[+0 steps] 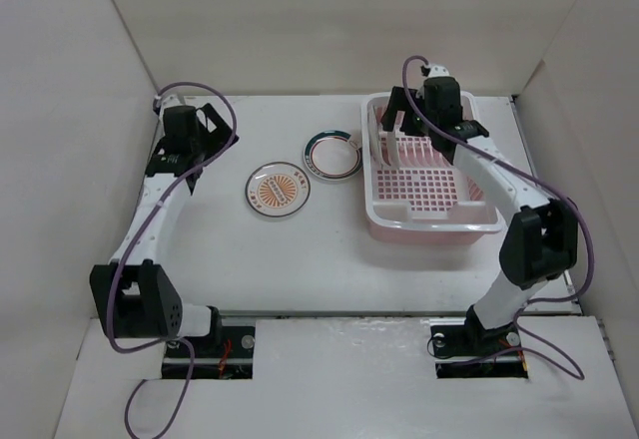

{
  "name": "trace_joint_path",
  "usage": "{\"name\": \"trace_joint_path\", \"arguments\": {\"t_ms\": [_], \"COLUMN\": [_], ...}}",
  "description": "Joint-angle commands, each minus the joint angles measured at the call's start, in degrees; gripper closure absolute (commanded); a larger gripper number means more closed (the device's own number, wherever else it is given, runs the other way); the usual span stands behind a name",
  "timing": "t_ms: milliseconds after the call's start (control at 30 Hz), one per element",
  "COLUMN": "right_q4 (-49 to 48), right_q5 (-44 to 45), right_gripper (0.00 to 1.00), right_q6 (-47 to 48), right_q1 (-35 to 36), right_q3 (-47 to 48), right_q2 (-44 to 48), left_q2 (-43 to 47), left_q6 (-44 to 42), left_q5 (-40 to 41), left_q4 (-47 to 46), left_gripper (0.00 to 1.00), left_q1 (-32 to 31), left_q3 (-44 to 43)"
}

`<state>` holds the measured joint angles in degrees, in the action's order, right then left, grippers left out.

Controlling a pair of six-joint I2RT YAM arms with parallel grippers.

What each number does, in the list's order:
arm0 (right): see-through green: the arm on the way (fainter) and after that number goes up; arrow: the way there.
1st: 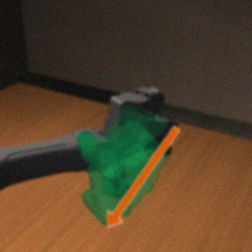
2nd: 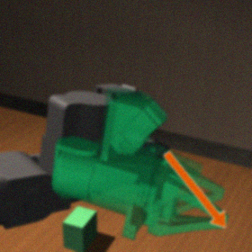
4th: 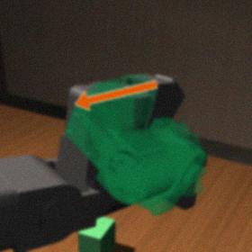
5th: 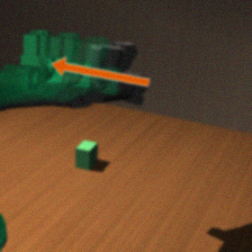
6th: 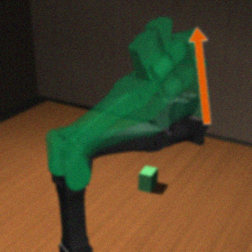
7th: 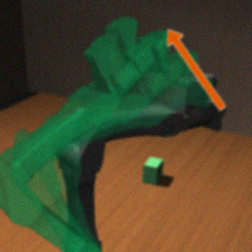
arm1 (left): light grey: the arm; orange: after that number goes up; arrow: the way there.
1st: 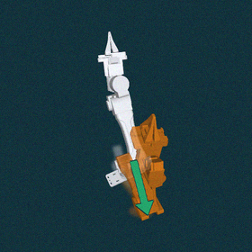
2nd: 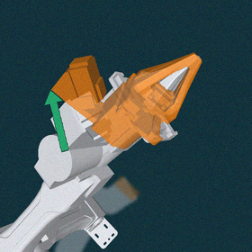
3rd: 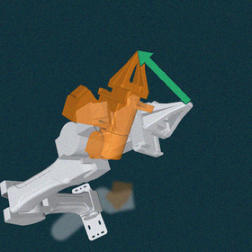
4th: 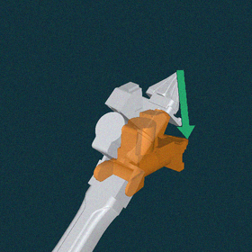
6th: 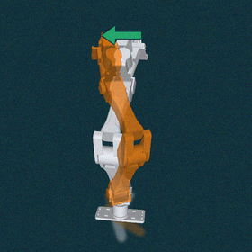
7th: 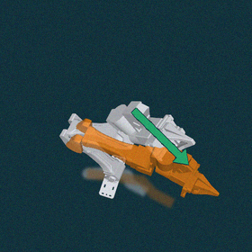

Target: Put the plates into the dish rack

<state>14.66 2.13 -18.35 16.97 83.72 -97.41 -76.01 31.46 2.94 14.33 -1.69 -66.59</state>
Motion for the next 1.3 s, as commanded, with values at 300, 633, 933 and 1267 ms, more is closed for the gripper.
{"name": "trace_joint_path", "arguments": {"t_ms": [300,633,933,1267], "right_q4": [-0.50,-1.03,-1.03,-1.03], "right_q5": [-10.39,-21.63,-22.79,-25.33], "right_gripper": [0.00,0.00,0.00,0.00], "right_q6": [7.79,9.03,9.56,9.56], "right_q1": [0.52,0.52,0.52,0.52], "right_q3": [4.43,7.41,7.95,9.70], "right_q2": [18.55,22.61,23.67,23.14], "left_q2": [-18.11,-27.42,-29.02,-28.41], "left_q6": [1.14,1.67,4.04,6.15], "left_q5": [-25.17,-30.10,-31.85,-31.86], "left_q4": [-3.59,-8.35,-15.19,-16.88], "left_gripper": [0.00,0.06,0.35,0.70], "left_q1": [6.35,6.35,5.82,5.82], "left_q3": [5.84,7.17,12.44,13.59]}}
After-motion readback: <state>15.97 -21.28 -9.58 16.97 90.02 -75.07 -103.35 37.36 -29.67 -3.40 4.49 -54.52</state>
